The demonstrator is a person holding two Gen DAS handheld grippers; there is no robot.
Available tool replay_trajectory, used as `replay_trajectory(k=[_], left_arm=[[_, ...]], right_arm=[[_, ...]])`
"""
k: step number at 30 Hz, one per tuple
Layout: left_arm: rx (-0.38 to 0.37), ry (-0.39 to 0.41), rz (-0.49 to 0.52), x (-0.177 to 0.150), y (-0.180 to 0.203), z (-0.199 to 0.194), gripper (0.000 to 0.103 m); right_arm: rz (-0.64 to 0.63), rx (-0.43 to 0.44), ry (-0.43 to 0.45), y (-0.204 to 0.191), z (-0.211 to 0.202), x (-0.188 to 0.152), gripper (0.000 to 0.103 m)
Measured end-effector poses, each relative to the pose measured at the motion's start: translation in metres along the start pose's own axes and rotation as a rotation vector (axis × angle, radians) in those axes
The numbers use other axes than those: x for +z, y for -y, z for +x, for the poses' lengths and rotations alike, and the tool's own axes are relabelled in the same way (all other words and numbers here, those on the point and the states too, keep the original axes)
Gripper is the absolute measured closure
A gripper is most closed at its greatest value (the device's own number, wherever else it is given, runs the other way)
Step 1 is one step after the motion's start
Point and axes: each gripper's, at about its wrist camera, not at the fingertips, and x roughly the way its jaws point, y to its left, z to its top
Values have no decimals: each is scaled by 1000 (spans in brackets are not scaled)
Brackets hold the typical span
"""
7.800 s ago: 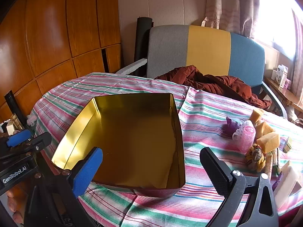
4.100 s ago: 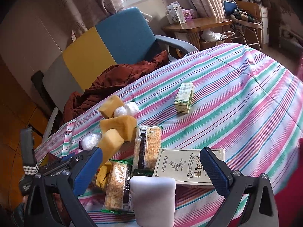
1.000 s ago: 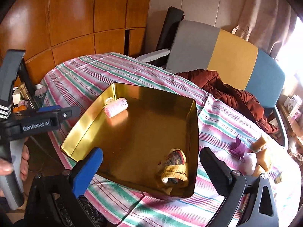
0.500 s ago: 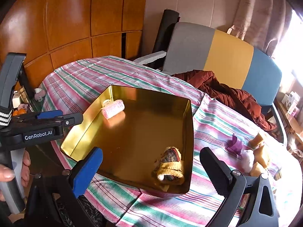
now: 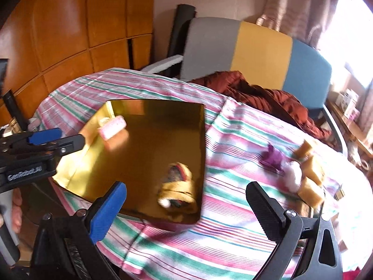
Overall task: Organize objects
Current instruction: 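Return both tools to the items and lower the left onto a cracker pack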
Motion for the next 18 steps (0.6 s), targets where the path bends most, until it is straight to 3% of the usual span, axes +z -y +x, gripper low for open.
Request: replay_trajectory(k=[9,18], left_arm=[[-53,6,178,-2,60,5,35],[-204,-29,265,-6,108,11,35]], right_arm=[[129,-128,-42,72,0,-21,0],[335,-268,-36,174,-25,-42,0]])
